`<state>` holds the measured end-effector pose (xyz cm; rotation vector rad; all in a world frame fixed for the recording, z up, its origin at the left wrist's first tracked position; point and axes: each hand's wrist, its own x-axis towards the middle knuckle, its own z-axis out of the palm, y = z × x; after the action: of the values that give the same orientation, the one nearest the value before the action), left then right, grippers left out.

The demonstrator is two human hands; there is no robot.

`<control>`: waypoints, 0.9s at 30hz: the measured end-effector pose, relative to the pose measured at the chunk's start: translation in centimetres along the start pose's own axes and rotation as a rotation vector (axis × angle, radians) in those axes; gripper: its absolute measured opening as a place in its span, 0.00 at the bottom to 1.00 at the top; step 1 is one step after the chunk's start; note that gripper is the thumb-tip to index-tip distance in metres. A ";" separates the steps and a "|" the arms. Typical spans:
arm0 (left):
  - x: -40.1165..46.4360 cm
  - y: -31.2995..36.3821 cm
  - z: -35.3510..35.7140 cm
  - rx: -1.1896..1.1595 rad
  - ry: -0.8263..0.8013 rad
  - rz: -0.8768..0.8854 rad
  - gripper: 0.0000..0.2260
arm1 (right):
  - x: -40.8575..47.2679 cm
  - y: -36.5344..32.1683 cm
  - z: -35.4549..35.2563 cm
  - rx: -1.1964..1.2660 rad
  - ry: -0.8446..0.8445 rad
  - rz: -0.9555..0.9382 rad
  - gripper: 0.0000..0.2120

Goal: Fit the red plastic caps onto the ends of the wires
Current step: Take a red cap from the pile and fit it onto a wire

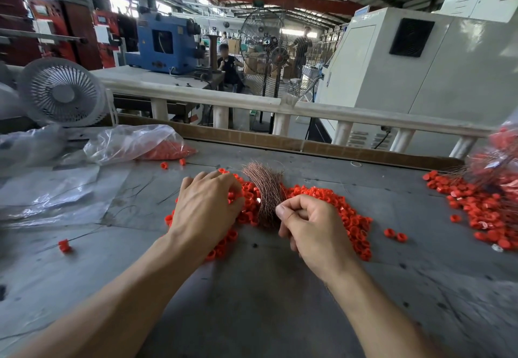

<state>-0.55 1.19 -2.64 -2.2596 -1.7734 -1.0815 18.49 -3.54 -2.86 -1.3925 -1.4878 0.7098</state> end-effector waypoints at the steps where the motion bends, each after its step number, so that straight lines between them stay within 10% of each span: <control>1: 0.0 0.1 -0.2 -0.040 0.019 -0.001 0.03 | 0.0 0.0 0.0 0.004 0.004 -0.002 0.08; 27: -1.0 2.7 -0.1 -1.184 -0.237 -0.266 0.07 | 0.2 -0.2 0.2 0.172 0.079 -0.100 0.08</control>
<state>1.70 -0.55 -2.17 -2.7935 -1.7653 -2.5248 18.26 -3.36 -2.70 -1.1948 -1.3905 0.6957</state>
